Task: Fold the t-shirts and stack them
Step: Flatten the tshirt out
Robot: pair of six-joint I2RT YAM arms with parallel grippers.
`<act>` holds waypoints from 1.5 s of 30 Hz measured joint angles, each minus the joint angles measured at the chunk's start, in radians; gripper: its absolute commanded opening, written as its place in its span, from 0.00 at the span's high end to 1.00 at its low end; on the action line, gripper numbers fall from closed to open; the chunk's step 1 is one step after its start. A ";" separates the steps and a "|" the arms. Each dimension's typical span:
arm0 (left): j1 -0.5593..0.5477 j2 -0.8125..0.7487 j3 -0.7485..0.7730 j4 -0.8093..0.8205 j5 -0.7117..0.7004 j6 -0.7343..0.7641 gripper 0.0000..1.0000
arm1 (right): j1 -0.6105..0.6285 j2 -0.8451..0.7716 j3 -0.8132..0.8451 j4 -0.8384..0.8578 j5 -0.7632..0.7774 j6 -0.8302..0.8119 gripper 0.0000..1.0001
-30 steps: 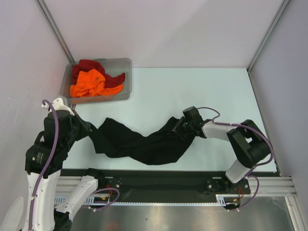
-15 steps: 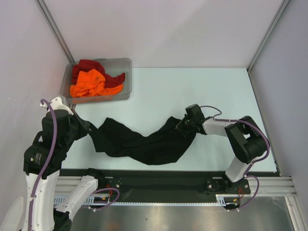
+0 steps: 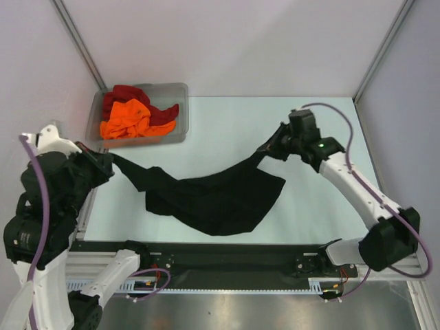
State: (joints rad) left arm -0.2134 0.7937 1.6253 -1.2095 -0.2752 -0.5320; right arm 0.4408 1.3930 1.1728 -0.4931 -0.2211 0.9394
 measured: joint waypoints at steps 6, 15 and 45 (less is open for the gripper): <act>0.000 0.092 0.260 0.045 0.059 0.068 1.00 | -0.120 -0.122 0.217 -0.178 0.071 -0.123 1.00; 0.000 0.208 0.636 0.153 0.209 0.119 1.00 | -0.206 -0.180 0.559 -0.380 0.126 -0.211 1.00; 0.000 0.075 0.310 0.913 0.438 0.018 1.00 | -0.248 -0.625 0.620 -0.261 0.349 -0.326 1.00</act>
State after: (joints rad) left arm -0.2134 0.8684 1.9350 -0.2962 0.1623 -0.5144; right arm 0.1925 0.7677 1.7931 -0.7536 0.1284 0.6132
